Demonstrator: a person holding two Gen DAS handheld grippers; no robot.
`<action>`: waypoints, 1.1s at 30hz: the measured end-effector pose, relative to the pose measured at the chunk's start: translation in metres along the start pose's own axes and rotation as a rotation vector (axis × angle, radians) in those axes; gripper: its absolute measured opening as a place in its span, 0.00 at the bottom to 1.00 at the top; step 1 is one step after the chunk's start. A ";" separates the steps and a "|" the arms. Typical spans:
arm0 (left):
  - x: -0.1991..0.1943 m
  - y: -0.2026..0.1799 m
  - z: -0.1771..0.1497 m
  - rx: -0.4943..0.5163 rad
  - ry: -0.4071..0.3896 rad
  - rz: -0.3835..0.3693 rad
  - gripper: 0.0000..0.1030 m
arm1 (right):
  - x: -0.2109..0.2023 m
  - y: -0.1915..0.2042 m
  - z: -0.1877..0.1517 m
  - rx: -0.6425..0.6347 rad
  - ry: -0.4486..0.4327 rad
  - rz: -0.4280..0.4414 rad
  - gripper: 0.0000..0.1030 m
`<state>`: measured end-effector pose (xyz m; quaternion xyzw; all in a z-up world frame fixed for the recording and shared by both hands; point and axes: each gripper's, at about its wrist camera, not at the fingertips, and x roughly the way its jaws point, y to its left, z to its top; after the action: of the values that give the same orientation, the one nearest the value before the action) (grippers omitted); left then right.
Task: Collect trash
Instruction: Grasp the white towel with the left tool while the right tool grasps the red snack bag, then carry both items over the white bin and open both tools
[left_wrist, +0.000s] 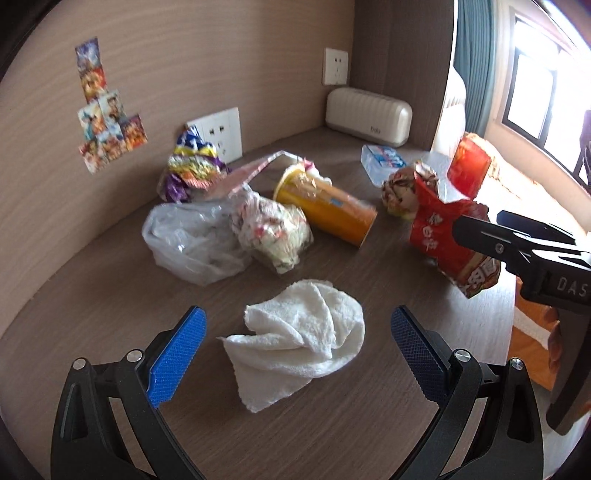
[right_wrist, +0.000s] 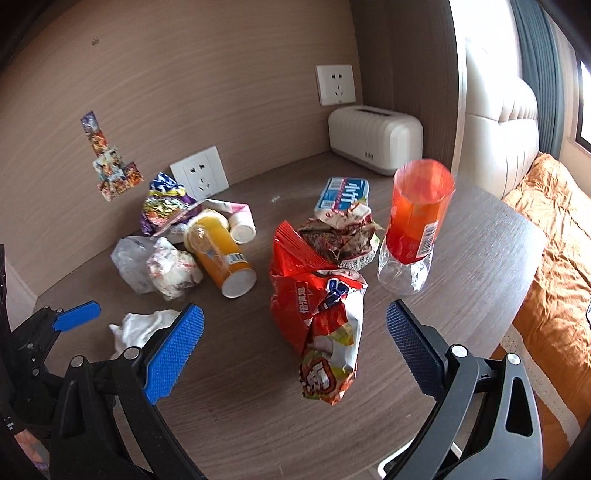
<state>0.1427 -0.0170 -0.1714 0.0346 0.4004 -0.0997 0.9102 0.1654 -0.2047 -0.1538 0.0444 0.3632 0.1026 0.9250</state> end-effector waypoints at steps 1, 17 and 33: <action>0.004 0.001 -0.001 0.001 0.005 -0.005 0.95 | 0.005 -0.001 0.000 0.001 0.008 -0.004 0.96; 0.004 -0.010 0.007 0.070 0.017 -0.086 0.25 | 0.007 0.005 0.002 -0.065 -0.006 -0.021 0.51; -0.070 -0.123 0.037 0.245 -0.133 -0.273 0.25 | -0.138 -0.052 -0.020 0.031 -0.169 -0.148 0.51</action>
<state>0.0976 -0.1320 -0.0923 0.0836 0.3250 -0.2723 0.9018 0.0611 -0.2858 -0.0851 0.0404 0.2875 0.0244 0.9566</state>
